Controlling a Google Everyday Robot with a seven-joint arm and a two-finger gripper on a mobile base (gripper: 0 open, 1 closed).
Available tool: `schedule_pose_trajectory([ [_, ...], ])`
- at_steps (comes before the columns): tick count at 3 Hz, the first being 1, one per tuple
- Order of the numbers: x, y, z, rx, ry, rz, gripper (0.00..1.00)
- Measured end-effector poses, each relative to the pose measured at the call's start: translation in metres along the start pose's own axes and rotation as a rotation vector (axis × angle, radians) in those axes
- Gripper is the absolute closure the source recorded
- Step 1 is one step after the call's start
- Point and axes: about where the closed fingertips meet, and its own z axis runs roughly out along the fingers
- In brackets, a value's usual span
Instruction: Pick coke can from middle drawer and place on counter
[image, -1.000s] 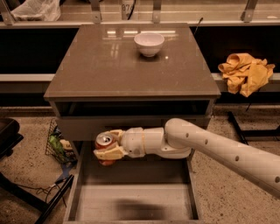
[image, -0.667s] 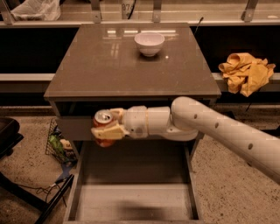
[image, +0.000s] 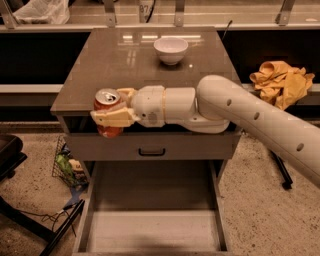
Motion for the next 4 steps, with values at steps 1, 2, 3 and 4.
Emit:
schedule_pose_trajectory([
  [1, -0.035, -0.013, 0.016, 0.023, -0.027, -0.031, 1.0],
  [2, -0.052, -0.025, 0.029, 0.026, -0.028, -0.075, 1.0],
  [3, -0.052, -0.025, 0.03, 0.025, -0.028, -0.075, 1.0],
  [4, -0.06, -0.047, 0.036, 0.068, -0.067, -0.038, 1.0],
])
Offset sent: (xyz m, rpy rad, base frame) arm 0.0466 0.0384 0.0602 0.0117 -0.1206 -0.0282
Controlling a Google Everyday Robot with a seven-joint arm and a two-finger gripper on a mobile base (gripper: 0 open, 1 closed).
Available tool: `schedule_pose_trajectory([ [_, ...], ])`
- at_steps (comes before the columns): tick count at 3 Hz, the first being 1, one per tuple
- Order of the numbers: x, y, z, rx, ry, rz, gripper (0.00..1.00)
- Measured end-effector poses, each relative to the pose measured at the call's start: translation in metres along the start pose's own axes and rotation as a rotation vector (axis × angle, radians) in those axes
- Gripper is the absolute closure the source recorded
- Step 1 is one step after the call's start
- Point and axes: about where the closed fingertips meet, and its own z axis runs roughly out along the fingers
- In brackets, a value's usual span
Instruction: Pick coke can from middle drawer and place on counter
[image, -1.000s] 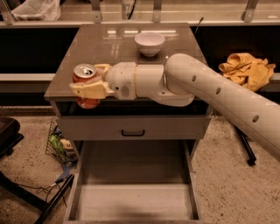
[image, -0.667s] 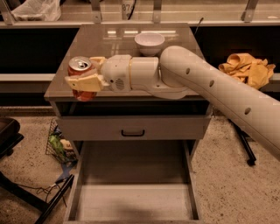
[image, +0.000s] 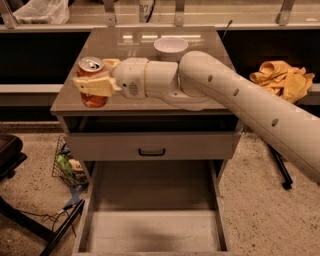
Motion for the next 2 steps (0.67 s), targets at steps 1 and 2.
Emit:
schedule_pose_trajectory([
  [1, -0.004, -0.037, 0.015, 0.085, -0.032, 0.061, 1.0],
  [2, 0.004, -0.078, 0.032, 0.177, -0.036, 0.11, 1.0],
])
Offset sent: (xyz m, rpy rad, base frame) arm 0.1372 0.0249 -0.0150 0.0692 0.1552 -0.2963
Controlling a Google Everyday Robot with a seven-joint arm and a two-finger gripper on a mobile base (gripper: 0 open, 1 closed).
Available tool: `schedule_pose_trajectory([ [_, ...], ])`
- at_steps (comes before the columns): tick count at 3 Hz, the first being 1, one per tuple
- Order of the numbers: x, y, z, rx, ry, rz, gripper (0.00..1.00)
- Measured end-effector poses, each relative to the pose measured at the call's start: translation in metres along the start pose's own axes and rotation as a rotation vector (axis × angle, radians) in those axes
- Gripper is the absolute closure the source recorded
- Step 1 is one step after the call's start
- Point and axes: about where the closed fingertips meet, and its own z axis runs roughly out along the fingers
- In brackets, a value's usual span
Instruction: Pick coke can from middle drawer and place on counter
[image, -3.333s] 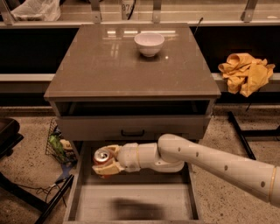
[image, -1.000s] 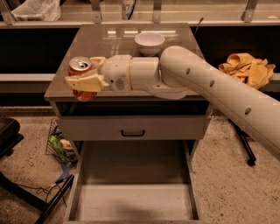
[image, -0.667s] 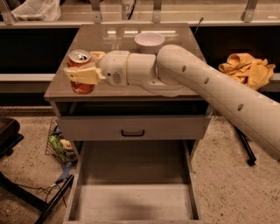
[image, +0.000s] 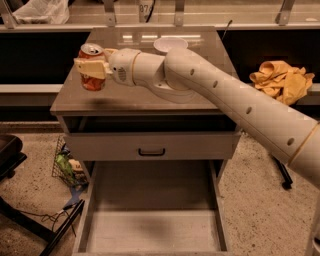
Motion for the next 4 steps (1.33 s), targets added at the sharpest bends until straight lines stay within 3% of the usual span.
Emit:
schedule_pose_trajectory([
  [1, 0.014, -0.026, 0.023, 0.055, 0.048, -0.003, 1.0],
  [3, 0.046, -0.061, 0.056, 0.073, 0.165, -0.044, 1.0],
  [4, 0.049, -0.064, 0.059, 0.073, 0.176, -0.048, 0.85],
])
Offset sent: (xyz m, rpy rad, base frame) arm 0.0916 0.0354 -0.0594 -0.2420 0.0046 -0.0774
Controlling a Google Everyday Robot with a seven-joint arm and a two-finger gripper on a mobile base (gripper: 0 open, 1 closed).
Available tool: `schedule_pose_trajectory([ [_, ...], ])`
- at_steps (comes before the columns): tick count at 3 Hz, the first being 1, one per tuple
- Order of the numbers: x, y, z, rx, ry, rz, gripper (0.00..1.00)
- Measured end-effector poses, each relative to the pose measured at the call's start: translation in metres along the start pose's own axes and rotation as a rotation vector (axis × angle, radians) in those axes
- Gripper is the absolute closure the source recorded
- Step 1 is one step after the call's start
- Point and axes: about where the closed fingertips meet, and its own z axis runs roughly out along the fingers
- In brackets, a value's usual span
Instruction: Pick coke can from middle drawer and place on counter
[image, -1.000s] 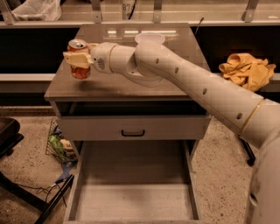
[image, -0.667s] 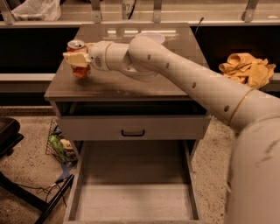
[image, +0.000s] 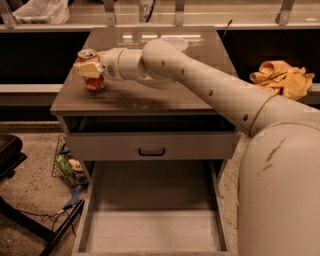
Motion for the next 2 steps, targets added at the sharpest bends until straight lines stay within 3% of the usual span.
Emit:
schedule_pose_trajectory([
  [1, 0.0001, 0.0029, 0.0031, -0.006, 0.001, 0.0, 0.55],
  [2, 0.0001, 0.0048, 0.005, -0.01, 0.001, 0.0, 0.32],
])
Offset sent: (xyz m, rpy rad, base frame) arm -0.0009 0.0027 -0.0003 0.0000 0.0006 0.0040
